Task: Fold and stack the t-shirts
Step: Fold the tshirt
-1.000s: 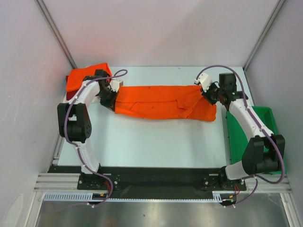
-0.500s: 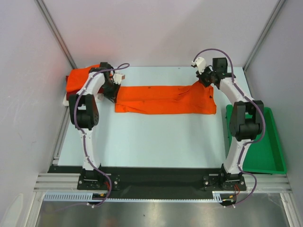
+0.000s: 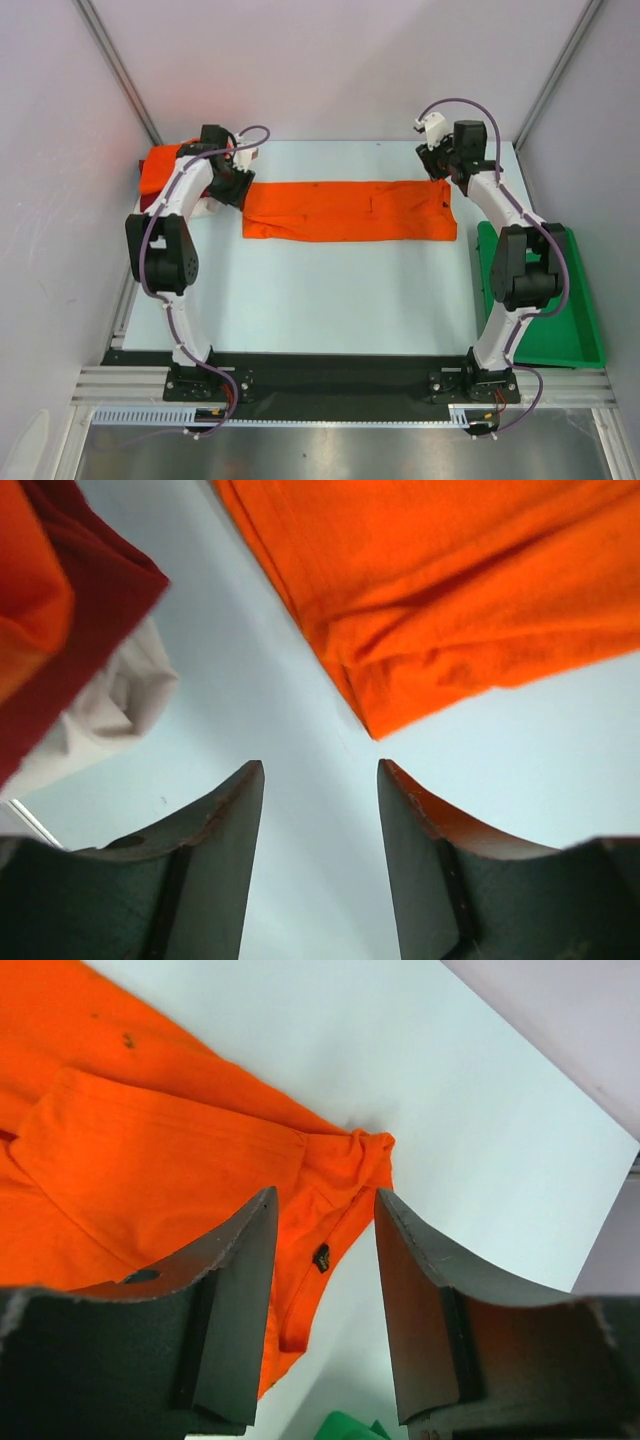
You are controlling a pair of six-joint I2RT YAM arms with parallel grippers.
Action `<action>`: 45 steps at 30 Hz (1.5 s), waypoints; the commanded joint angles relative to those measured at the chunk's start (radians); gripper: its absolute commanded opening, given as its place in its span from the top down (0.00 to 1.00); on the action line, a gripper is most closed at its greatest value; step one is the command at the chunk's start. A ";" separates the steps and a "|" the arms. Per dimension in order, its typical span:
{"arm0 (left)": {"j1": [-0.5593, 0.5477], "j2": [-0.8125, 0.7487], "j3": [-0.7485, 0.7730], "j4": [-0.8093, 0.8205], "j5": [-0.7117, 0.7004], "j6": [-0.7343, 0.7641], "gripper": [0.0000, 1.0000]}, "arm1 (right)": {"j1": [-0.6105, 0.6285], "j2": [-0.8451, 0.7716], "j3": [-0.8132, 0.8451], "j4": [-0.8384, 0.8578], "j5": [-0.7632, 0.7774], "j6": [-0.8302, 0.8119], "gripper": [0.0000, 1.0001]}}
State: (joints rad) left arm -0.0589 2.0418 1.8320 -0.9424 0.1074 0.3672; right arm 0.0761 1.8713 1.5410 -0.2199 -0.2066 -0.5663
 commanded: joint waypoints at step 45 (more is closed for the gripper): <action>0.002 0.052 -0.197 -0.075 0.061 0.033 1.00 | 0.048 0.341 0.068 0.093 0.099 -0.093 0.53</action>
State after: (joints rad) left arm -0.0677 2.1536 1.6588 -0.9779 0.2085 0.3691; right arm 0.1379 2.1818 1.5700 -0.1829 -0.1535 -0.6369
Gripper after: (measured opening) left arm 0.009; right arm 0.474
